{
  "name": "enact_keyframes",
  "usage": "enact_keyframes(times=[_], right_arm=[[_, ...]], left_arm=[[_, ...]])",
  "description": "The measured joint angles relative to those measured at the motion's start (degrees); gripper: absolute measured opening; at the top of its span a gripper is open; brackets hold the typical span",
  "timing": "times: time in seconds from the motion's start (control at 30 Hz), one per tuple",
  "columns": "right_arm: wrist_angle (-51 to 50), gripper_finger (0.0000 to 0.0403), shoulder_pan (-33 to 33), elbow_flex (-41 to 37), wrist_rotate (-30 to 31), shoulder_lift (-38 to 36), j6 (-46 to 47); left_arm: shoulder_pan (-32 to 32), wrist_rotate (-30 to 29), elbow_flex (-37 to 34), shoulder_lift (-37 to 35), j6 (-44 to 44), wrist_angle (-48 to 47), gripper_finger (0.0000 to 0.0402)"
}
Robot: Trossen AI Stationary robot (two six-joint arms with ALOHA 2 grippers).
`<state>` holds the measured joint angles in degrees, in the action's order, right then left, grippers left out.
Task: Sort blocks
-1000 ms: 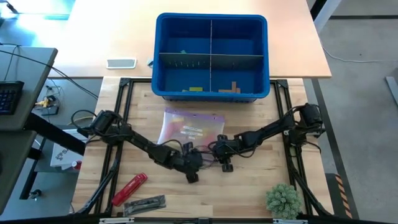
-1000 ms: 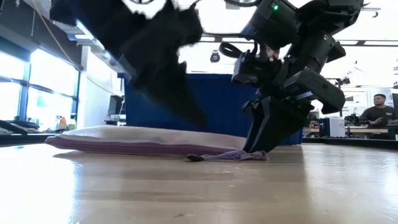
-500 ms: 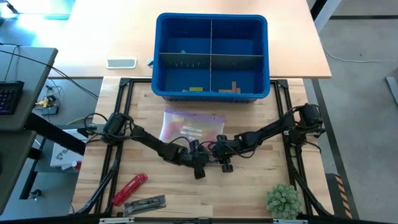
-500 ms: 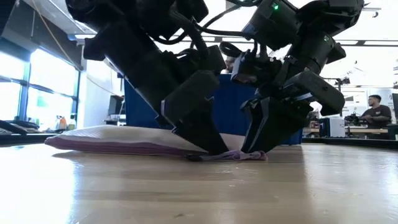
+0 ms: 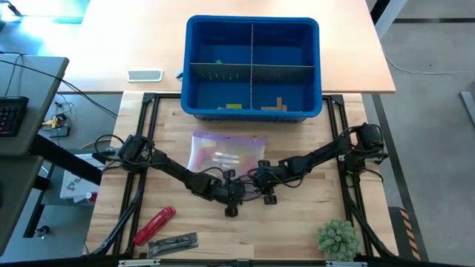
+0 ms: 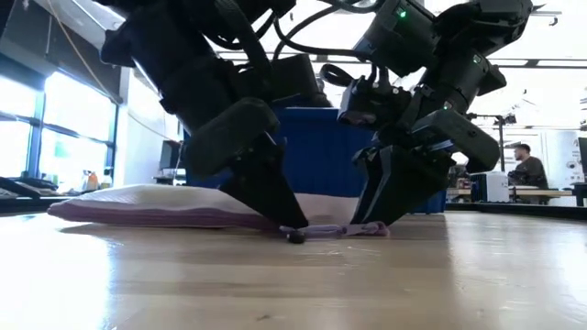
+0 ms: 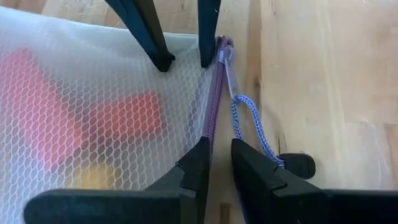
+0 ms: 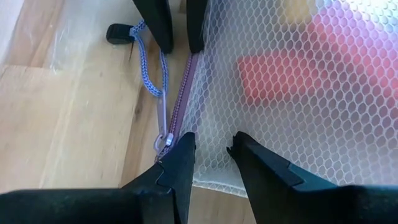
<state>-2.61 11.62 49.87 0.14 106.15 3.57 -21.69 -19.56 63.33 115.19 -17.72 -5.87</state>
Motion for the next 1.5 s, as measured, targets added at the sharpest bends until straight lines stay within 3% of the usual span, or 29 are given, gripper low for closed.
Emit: enact_keyframes(times=[0.3, 0.47, 0.63, 0.93, 1.17, 1.5], right_arm=[[0.14, 0.0114, -0.04, -0.07, 0.26, 0.02, -0.02], [0.31, 0.0114, -0.04, -0.1, 0.26, 0.02, 0.01], [0.33, 0.0114, -0.07, -0.11, 0.28, 0.02, 0.0], [0.33, 0.0114, -0.04, -0.11, 0.31, 0.02, 0.37], [0.32, 0.0114, -0.04, -0.09, 0.29, 0.02, 0.43], [0.55, 0.0114, 0.93, -0.04, -1.05, 0.04, -2.37]], left_arm=[[-0.28, -0.4, -0.39, -3.49, -2.17, 1.87, 0.0048], [-0.28, -0.76, -0.36, -3.38, -4.56, 7.67, 0.0048], [-0.35, -2.01, -0.19, -0.67, -8.57, 14.44, 0.0048], [-3.91, 1.43, 0.05, 4.19, -7.27, 15.72, 0.0048], [-5.29, 1.63, 0.5, 4.15, -9.95, 4.69, 0.0048], [-4.49, -6.63, 0.35, 1.87, -10.22, -6.05, 0.0048]])
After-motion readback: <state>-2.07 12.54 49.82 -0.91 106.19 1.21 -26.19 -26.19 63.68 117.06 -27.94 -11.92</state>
